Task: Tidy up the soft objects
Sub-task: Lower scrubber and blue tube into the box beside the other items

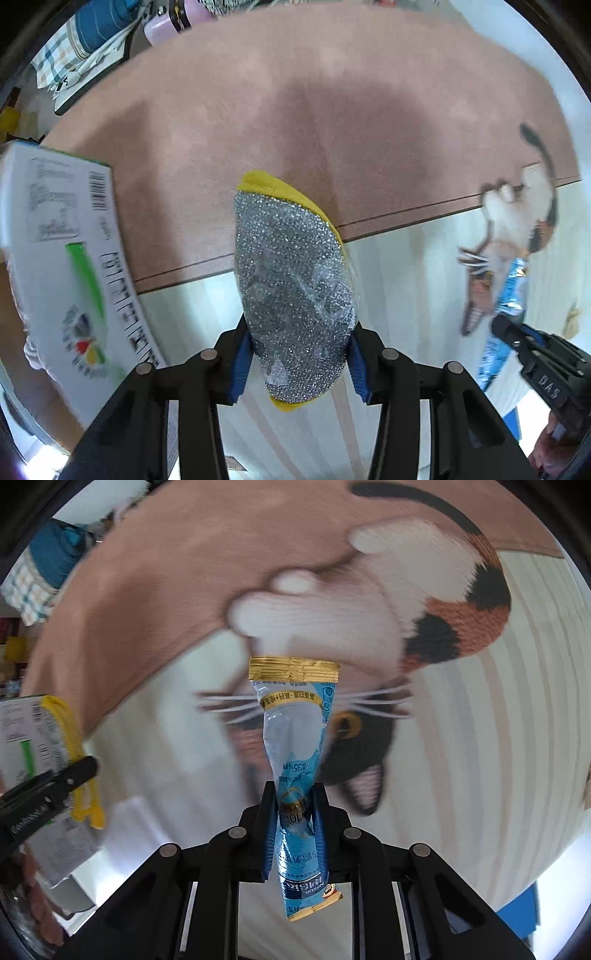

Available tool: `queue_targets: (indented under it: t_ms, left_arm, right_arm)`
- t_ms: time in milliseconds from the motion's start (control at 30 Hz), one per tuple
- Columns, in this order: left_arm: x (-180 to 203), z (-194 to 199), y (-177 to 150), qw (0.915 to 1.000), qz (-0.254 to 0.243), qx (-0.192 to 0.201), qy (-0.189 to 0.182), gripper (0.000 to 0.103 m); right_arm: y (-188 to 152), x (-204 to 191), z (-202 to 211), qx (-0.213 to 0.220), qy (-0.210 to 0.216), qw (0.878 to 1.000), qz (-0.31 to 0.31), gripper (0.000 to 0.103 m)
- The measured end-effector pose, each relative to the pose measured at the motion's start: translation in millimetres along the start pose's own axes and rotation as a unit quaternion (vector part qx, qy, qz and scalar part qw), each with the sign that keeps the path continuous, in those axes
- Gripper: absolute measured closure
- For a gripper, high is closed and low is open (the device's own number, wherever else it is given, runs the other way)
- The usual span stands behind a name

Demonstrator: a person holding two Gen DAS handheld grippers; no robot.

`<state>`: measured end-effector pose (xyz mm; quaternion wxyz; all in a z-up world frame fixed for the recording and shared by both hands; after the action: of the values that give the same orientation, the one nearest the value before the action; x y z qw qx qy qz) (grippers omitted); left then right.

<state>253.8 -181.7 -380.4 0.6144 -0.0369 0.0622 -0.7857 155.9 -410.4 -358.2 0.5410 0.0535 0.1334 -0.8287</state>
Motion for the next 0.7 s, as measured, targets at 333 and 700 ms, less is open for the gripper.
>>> queue_targets:
  t_ms: [333,700]
  left_arm:
    - [-91.2,115.5,-57.4,0.9945,0.035,0.085,-0.05,0.062]
    - [-302.9,124.6,-112.3,0.9884,0.135,0.069,0.01,0.062]
  right_arm:
    - [-42.1,-163.1,85.2,0.06,0.09,0.987,0.114,0.084]
    - [-112.3,-396.5,60.9,0.015,0.194,0.96,0.201,0.084]
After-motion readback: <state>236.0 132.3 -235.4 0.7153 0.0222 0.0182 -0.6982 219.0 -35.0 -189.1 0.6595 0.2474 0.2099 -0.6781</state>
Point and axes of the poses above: each gripper's, at about its wrist camera, not at the fingertips, and z roughly against the way its jaws point, x to its right, y to its top, the point moved 3 cm from there along -z, roughly the way its jaws point, and after that the axes turned 5 degrees about y, right-handed, at the moved point
